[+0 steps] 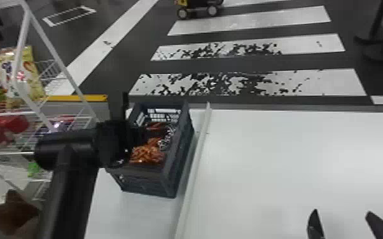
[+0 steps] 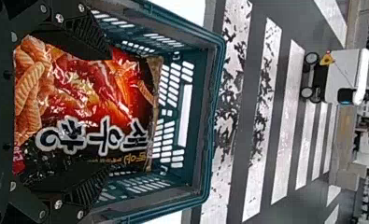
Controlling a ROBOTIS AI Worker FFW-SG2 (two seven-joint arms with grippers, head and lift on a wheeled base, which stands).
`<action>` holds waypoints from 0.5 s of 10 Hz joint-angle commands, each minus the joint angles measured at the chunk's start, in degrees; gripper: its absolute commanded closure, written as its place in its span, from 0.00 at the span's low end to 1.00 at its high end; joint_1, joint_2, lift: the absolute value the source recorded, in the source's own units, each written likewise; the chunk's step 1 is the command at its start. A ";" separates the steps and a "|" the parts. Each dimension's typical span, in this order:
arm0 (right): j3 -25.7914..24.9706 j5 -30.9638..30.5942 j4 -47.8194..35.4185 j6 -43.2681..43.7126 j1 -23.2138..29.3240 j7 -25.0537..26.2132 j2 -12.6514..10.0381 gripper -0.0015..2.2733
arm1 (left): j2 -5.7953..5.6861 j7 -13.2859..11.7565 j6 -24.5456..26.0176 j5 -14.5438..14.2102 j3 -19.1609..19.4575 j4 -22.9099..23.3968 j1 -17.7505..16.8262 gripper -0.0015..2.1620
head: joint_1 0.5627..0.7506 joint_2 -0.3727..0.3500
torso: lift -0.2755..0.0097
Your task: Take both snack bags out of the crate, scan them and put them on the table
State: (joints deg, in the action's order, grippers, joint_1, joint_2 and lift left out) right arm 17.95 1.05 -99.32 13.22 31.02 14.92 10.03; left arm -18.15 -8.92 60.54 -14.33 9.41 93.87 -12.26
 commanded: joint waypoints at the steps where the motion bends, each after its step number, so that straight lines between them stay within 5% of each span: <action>1: -0.02 0.09 0.00 0.00 0.00 -0.77 0.07 0.04 | 0.04 -0.74 0.77 1.32 -1.59 -3.08 -1.80 0.10 | 0.70 0.90 | 0.64; 5: -0.02 0.18 0.09 0.00 -0.26 -0.95 0.25 0.04 | 0.48 -2.24 2.18 4.13 -2.82 -8.27 -3.73 0.10 | 0.70 0.90 | 0.64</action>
State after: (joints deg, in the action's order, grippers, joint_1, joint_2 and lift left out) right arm 17.96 1.22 -99.30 13.22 30.81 14.00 10.28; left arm -17.74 -11.15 62.78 -10.51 6.97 86.71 -15.39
